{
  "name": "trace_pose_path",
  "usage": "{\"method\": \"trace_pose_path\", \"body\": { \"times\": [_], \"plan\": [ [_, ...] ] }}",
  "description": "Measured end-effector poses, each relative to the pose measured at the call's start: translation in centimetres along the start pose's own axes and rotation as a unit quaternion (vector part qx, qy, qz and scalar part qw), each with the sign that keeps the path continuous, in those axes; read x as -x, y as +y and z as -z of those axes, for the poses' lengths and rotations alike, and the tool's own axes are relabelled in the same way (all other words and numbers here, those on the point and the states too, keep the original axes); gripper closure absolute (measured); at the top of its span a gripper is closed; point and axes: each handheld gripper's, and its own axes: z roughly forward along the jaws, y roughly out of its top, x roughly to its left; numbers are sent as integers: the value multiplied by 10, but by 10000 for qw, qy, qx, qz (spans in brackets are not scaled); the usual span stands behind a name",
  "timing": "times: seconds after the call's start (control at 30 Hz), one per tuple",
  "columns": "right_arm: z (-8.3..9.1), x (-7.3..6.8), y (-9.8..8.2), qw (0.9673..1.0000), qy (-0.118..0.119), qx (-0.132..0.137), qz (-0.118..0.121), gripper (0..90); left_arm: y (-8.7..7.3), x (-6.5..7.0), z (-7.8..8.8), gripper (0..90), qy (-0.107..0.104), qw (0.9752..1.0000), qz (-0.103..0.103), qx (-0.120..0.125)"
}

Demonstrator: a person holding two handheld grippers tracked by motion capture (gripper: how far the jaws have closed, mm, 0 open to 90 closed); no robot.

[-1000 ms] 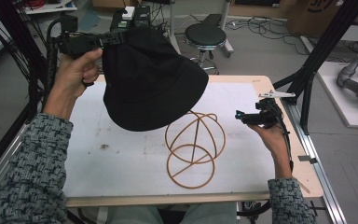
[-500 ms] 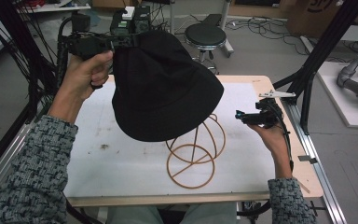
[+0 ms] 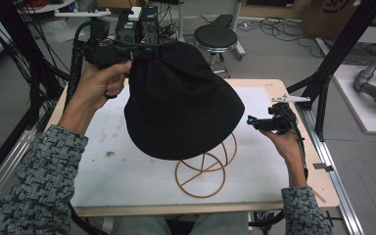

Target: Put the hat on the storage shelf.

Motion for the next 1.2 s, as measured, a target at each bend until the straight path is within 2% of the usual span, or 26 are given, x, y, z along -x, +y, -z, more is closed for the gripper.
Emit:
{"method": "trace_pose_path", "body": {
  "times": [0.17, 0.5, 0.67, 0.93, 1.2],
  "plan": [
    [0, 1, 0, 10000, 13, 13, -8, 64, -5, 3, -13, 843, 1, 9998, -42, -171],
    [0, 1, 0, 10000, 7, 5, -20, 64, -20, 0, -26, 843, -59, 9995, 49, -315],
    [-1, 0, 0, 10000, 23, -11, -7, 64, -25, 5, -34, 843, -81, 9986, -44, -526],
    [0, 1, 0, 10000, 15, 1, 0, 64, -29, 6, -41, 843, -127, 9984, -27, -555],
    [0, 1, 0, 10000, 10, -1, 5, 64, -42, 7, -51, 843, -213, 9972, 37, -712]
  ]
}}
